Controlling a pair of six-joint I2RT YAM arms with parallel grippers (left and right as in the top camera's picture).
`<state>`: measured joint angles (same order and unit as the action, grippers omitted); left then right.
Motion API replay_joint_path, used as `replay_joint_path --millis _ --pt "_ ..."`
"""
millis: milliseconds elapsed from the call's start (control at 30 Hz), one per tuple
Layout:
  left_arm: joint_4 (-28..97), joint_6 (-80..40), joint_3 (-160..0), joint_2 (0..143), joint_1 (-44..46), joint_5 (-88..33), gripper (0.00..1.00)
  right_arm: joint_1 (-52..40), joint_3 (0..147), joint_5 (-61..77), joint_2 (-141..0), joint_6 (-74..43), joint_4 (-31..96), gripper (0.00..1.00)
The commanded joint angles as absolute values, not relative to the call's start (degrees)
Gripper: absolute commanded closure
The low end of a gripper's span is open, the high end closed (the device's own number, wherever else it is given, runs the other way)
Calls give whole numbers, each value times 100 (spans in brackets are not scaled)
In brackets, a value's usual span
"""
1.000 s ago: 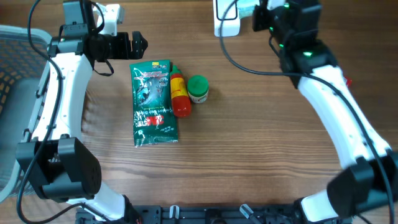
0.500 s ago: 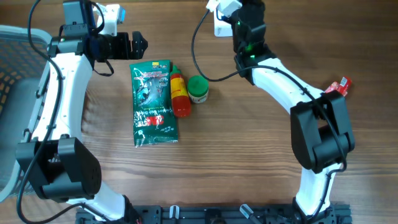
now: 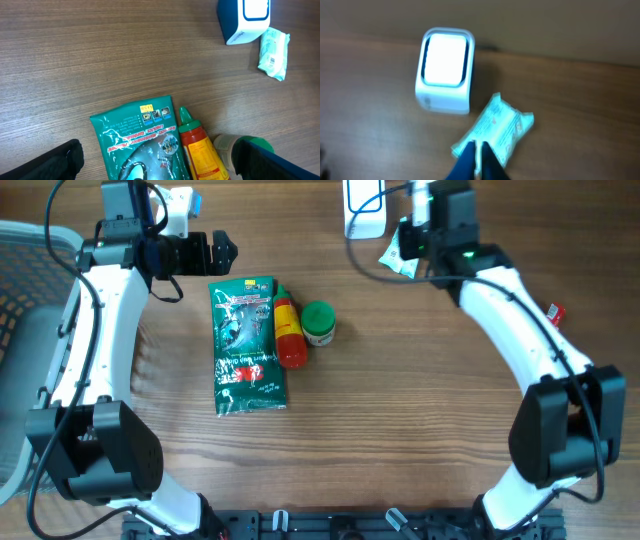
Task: Scan the item barcode
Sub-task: 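Hold the wet-wipe pack under the scanner with the right gripper, then lower the wet-wipe pack onto the table below the scanner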
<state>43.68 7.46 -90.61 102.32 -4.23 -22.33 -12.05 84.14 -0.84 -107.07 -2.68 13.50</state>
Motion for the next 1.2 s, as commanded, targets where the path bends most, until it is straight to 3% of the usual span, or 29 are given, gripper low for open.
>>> replay_joint_path --millis 0,133,467,567,667,733,900,1067,1100,1133,1167 --pt "4318 854 -9113 10158 -434 -2263 0 -1013 8442 775 -11367 -1280 788 75" --pt "4034 854 -9113 10158 -423 -2504 0 -1026 8442 687 -12046 -1494 213 73" --pt "4014 375 -9113 10197 -423 -2814 0 -1031 8442 301 -12954 -591 -209 73" --pt "4010 305 -9109 10226 -355 -2980 0 -1057 8442 305 -13102 -578 167 73" --pt "3955 -176 -9109 10283 -23 -2978 0 -1153 8442 578 -13058 -755 1553 74" --pt "3826 -834 -9109 10381 283 -2974 0 -1153 8442 1009 -12912 -1306 2561 69" --pt "3437 -2613 -9109 10628 1225 -2202 0 -1155 8442 1789 -11526 -1347 3863 57" --pt "2799 -3540 -9109 11028 2158 -2141 0 -541 8442 1007 -10324 -1723 3100 45" --pt "2779 -3850 -9109 11201 2298 -2117 8 -314 8442 1007 -10328 -1953 2869 46" --pt "2781 -4169 -9109 11386 2434 -2110 45 -106 8442 1011 -10339 -2161 2742 46" --pt "2762 -4418 -9109 11544 2541 -2093 69 58 8442 1011 -10339 -2283 2637 47"
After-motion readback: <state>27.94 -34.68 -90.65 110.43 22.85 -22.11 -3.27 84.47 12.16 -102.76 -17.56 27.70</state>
